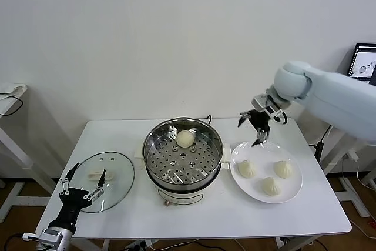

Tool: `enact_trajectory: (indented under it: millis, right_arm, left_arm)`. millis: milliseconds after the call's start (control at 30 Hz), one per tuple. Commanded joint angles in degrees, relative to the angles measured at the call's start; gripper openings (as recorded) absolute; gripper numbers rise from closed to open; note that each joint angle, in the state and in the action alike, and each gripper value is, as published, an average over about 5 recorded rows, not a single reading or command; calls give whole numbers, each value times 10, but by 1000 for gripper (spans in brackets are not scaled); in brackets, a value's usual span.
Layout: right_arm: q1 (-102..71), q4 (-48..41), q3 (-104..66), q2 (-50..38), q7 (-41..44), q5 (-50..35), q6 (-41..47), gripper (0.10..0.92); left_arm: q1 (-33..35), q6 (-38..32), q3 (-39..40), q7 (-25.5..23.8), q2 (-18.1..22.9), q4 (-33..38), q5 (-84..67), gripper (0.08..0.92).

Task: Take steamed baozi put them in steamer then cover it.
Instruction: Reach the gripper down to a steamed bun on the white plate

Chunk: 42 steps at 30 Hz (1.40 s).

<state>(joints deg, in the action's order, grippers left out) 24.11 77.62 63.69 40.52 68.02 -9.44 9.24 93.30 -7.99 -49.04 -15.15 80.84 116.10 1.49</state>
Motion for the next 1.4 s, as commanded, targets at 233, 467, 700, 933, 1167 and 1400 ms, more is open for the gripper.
enact_trajectory:
  millis: [233,467,700,933,1167,1400]
  right_arm:
    - [-186,-68,-120,5,-17,54,96,823]
    - [-225,-102,-153,40,-33,70,90,823]
    - [-237,-111,-161,55,-39,73,89,823]
    - [-239,-117,-160,62,-40,86,85,823]
    - [-242,-122,-162,69,-41,98,82,823]
    - [-245,-126,-164,73,-40,109,79,823]
  left_arm:
    - [-2,1,5,1,1,-4,0,823]
    - [-4,3,5,1,1,-5,0,823]
    - [-6,3,4,1,1,-9,0,823]
    - [-6,3,5,1,1,-9,1,823]
    - [-4,1,4,1,2,-10,1,823]
    - [-5,1,5,2,2,-11,1,823]
